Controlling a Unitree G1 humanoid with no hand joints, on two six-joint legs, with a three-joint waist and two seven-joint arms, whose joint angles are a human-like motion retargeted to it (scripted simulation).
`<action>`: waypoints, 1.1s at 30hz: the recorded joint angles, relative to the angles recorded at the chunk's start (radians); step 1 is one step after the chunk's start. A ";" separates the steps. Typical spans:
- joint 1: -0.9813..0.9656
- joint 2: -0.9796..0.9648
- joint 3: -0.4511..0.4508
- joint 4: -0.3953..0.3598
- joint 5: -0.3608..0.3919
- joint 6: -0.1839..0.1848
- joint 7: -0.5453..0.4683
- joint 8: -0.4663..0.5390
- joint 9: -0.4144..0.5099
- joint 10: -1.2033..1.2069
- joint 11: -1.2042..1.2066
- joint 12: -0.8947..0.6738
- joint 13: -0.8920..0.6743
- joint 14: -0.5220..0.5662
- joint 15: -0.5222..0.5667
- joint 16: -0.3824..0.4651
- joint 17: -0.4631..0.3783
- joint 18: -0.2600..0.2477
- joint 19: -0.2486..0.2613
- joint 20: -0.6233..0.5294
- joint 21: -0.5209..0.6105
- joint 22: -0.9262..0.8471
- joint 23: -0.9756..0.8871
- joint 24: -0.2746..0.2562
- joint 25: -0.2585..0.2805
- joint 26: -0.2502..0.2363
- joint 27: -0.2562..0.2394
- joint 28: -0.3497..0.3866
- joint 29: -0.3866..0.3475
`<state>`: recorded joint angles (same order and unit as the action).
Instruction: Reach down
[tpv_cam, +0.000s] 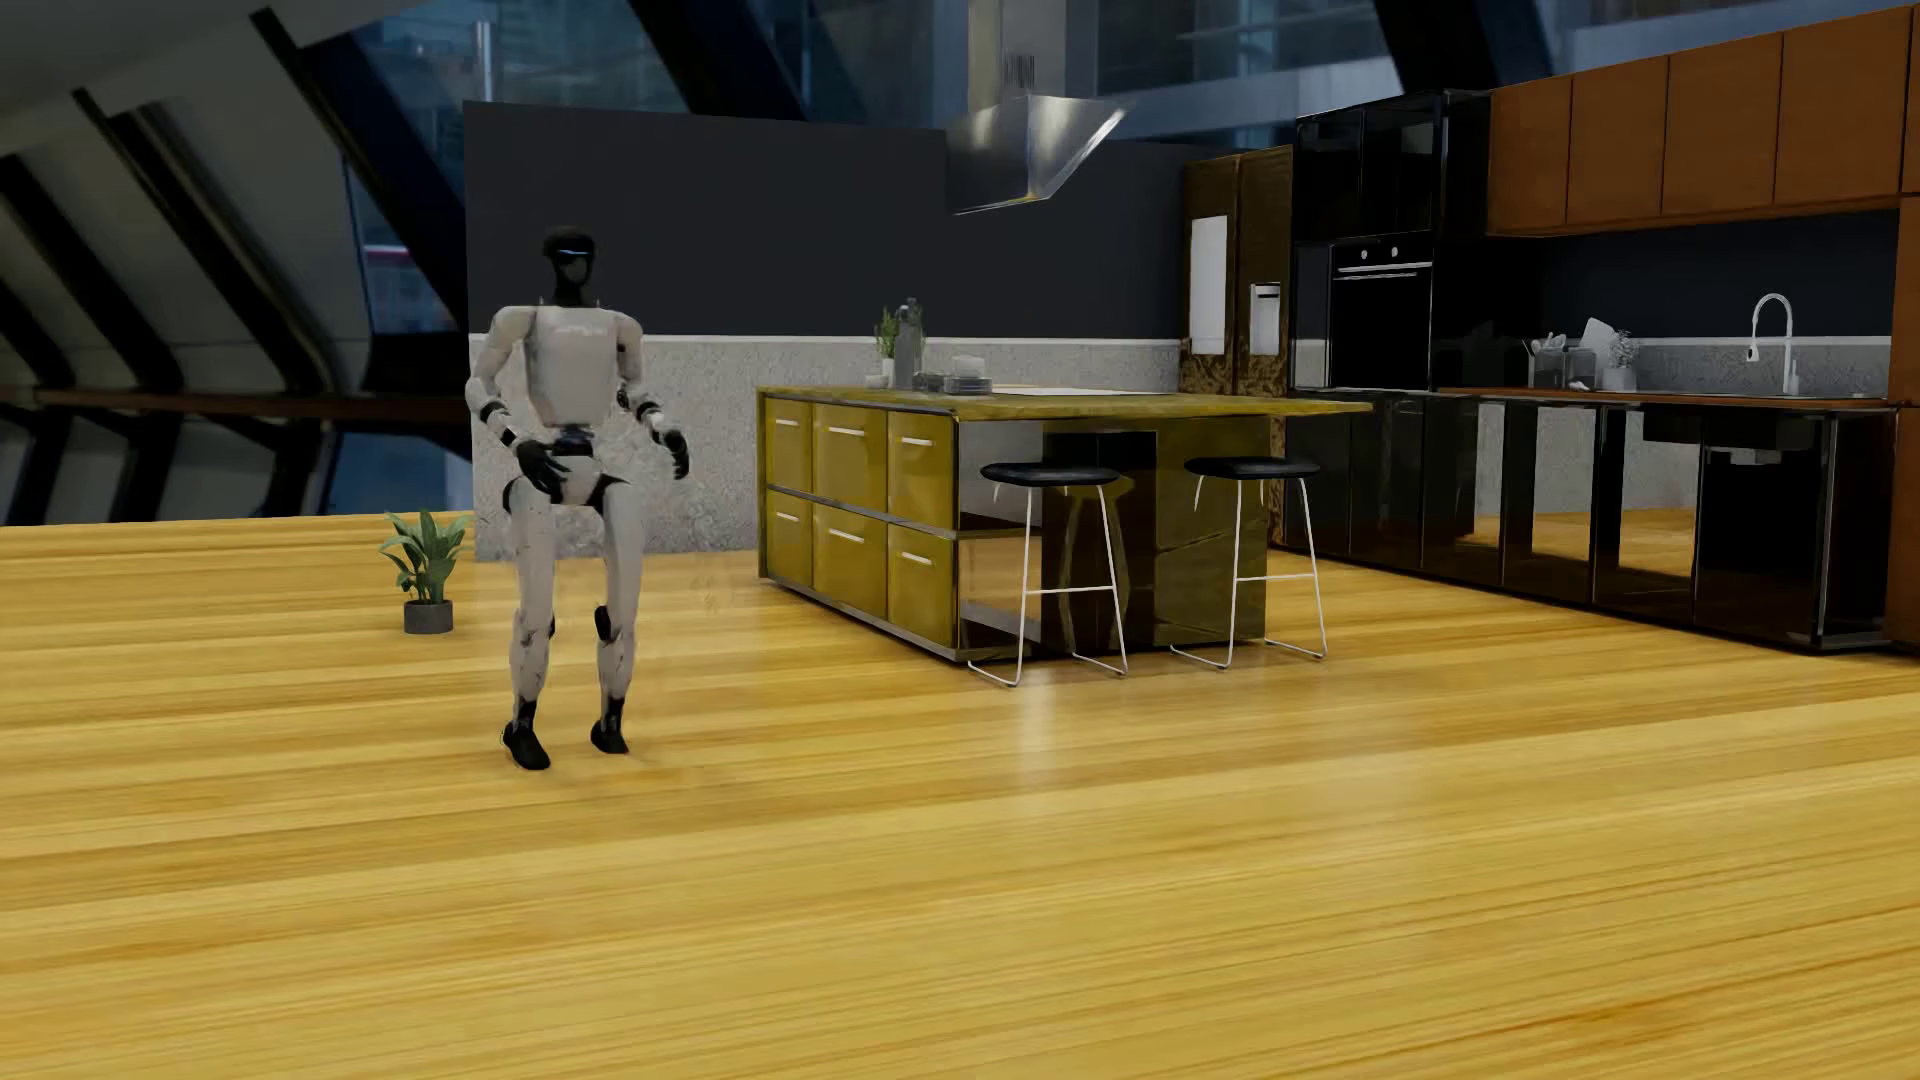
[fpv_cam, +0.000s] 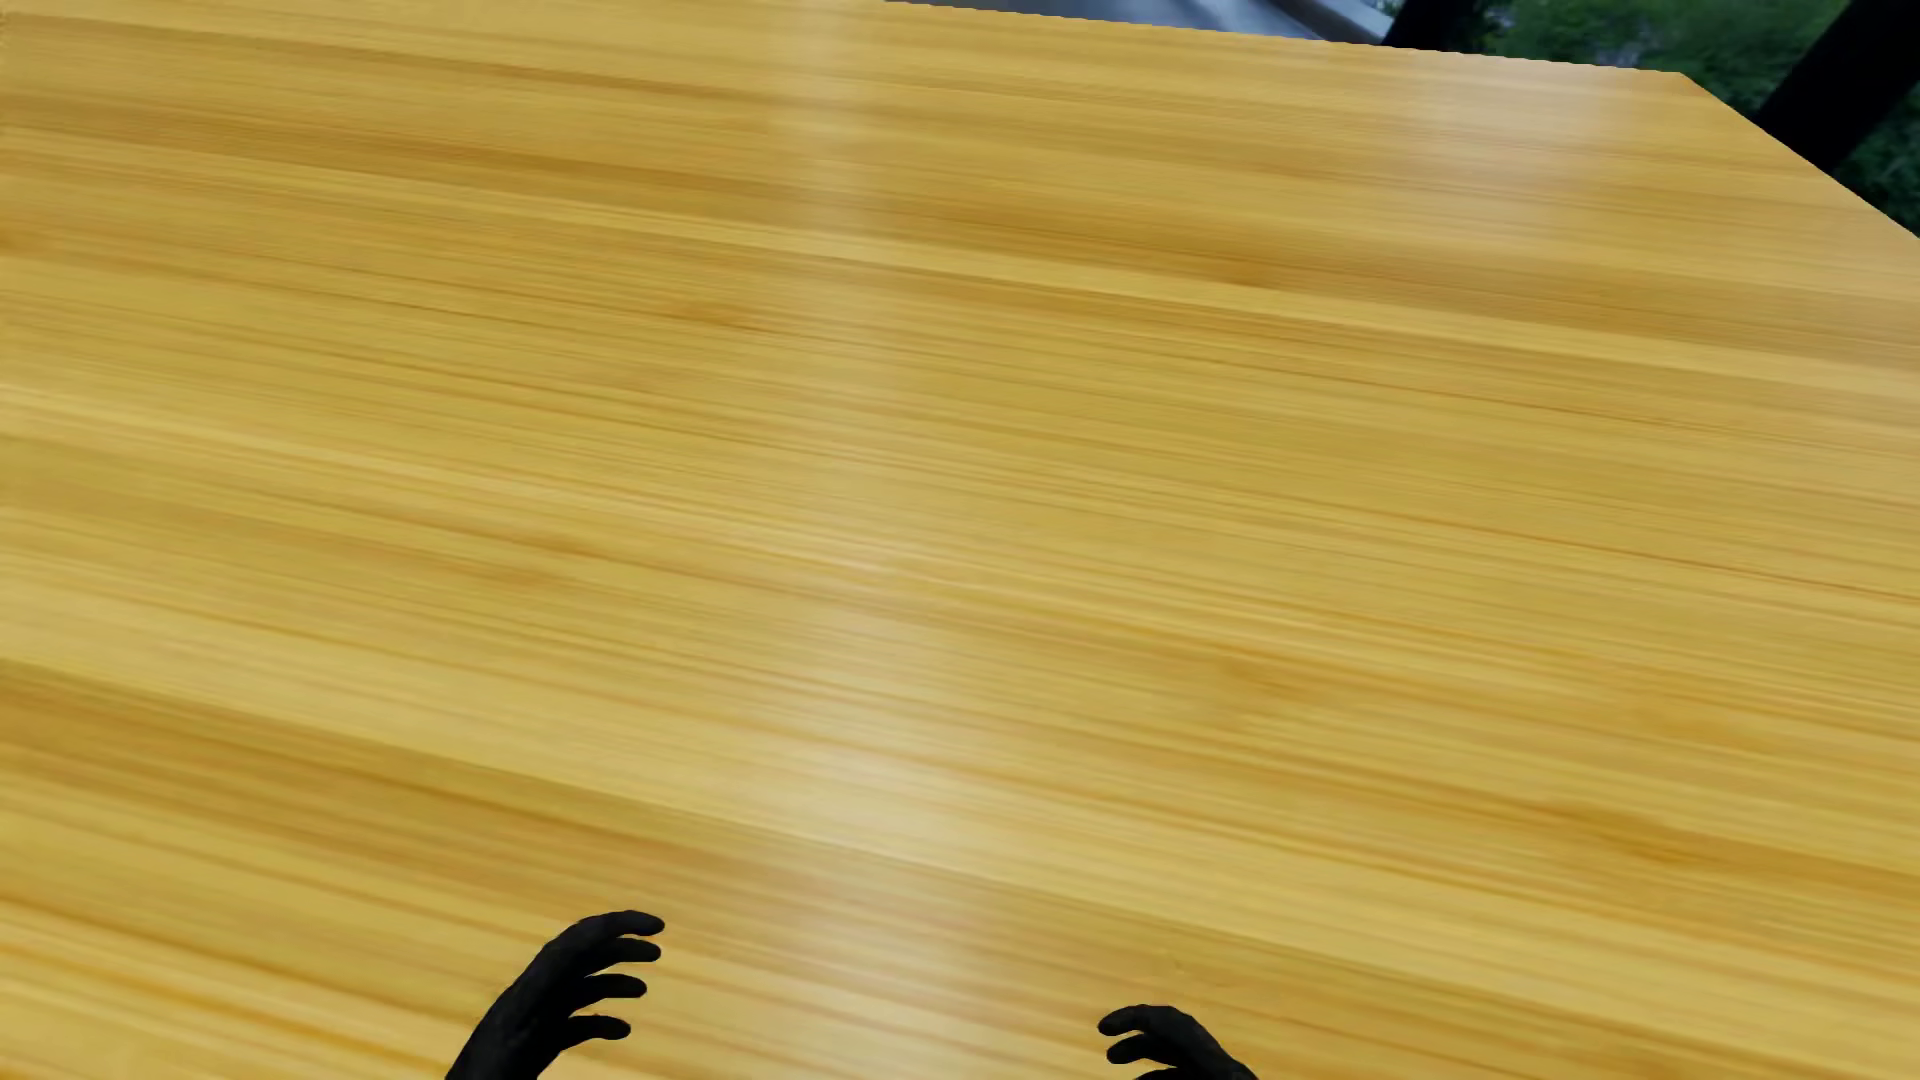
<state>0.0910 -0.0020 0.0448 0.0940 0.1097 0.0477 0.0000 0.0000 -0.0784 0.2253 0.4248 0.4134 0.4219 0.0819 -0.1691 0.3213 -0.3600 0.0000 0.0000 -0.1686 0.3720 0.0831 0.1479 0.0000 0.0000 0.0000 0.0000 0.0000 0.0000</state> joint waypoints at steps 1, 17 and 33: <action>-0.004 0.001 -0.002 0.000 -0.001 0.002 0.000 0.000 0.001 0.001 0.003 -0.001 -0.023 0.003 0.003 -0.006 -0.024 0.000 0.000 0.000 0.033 0.003 -0.013 0.000 0.000 0.000 0.000 0.000 0.000; -0.067 -0.022 -0.035 -0.013 -0.005 0.017 0.000 0.000 0.152 0.026 0.004 -0.070 -0.086 0.055 0.021 0.016 -0.023 0.000 0.000 -0.030 -0.031 0.037 0.012 0.000 0.000 0.000 0.000 0.000 0.000; -0.707 -0.628 -0.005 -0.011 -0.054 0.039 0.000 0.000 0.598 0.478 0.110 -1.060 -1.017 0.109 0.433 0.063 -0.144 0.000 0.000 -0.220 0.193 0.425 0.333 0.000 0.000 0.000 0.000 0.000 0.000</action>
<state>-0.6161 -0.6300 0.0400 0.0826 0.0558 0.0869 0.0000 0.0000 0.5200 0.7034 0.5351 -0.6463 -0.5955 0.1909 0.2643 0.3840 -0.5036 0.0000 0.0000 -0.3886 0.5648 0.5082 0.4808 0.0000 0.0000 0.0000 0.0000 0.0000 0.0000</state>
